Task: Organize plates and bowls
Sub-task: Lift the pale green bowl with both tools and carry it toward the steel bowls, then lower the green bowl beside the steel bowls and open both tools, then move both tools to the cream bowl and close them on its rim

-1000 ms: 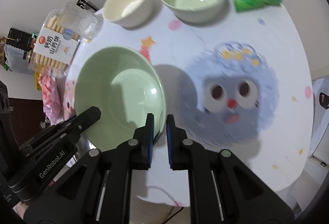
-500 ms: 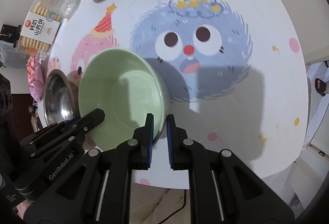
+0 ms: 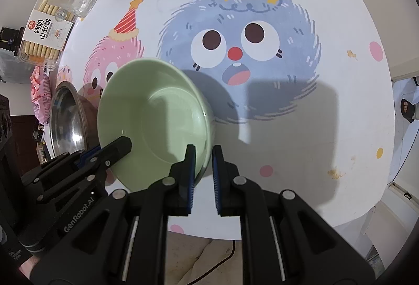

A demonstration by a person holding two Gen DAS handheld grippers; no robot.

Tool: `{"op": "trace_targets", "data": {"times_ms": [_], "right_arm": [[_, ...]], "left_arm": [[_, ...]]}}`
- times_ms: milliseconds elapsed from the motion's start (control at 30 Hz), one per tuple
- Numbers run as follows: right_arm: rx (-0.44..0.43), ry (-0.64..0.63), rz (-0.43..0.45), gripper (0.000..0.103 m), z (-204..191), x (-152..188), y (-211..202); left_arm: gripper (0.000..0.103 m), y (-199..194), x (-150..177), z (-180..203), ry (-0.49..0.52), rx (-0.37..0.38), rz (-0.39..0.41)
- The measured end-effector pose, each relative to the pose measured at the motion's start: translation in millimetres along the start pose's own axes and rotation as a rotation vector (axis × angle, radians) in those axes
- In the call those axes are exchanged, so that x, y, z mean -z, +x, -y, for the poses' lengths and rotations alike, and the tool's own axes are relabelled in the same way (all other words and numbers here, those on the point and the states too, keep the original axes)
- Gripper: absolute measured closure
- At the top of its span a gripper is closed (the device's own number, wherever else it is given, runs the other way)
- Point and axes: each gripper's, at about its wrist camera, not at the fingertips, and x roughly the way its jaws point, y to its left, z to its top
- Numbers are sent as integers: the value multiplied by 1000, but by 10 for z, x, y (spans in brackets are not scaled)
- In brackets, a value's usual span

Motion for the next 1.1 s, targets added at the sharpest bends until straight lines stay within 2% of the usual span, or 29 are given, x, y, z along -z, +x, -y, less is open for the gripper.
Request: {"op": "trace_targets", "data": {"times_ms": [33,67,100,133,167,200,233,300,333,367,400,467,533,567,600,900,1100], "right_arm": [[-4,5,3,86,5,-1,-1],[3,3,9,79,8,-6,-13],[10,1,17,62,7,-11,-31],[3,1,34,52,10,-24,-73],[0,3,48,38,14,-37,-113],[0,3,64,33,15,-53,-156],[4,0,90,33,15,-80,-225],[21,-3,133,30,14,-126,-326],[29,-4,155,26,12,-152,-379],[32,-2,174,17,12,-182,-431],[32,3,187,13,16,-210,-472],[22,20,209,12,21,-278,-555],[19,28,224,9,2,-334,-607],[17,29,231,2,-16,-369,-631],[17,31,236,0,-32,-394,-649],[13,-4,237,0,-314,-702,-686],[16,-70,258,0,-679,-1121,-711]], "left_arm": [[89,2,-5,9,0,3,0],[84,-11,-7,10,-1,5,4],[77,-27,-12,16,2,1,11],[73,-69,-20,16,9,-5,27],[66,-109,-29,6,12,-5,40],[60,-149,-46,-1,11,-2,53],[57,-203,-70,-18,7,2,69],[45,-280,-112,-39,4,6,92],[41,-335,-141,-60,1,10,109],[33,-363,-162,-75,-2,11,117],[24,-400,-189,-102,-8,18,128],[14,-467,-249,-165,-25,37,145],[10,-505,-307,-218,-37,30,152],[6,-515,-336,-248,-44,30,154],[0,-524,-357,-278,-52,30,156],[0,-632,-715,-584,-108,27,194],[0,-658,-1117,-703,-131,34,206]]}}
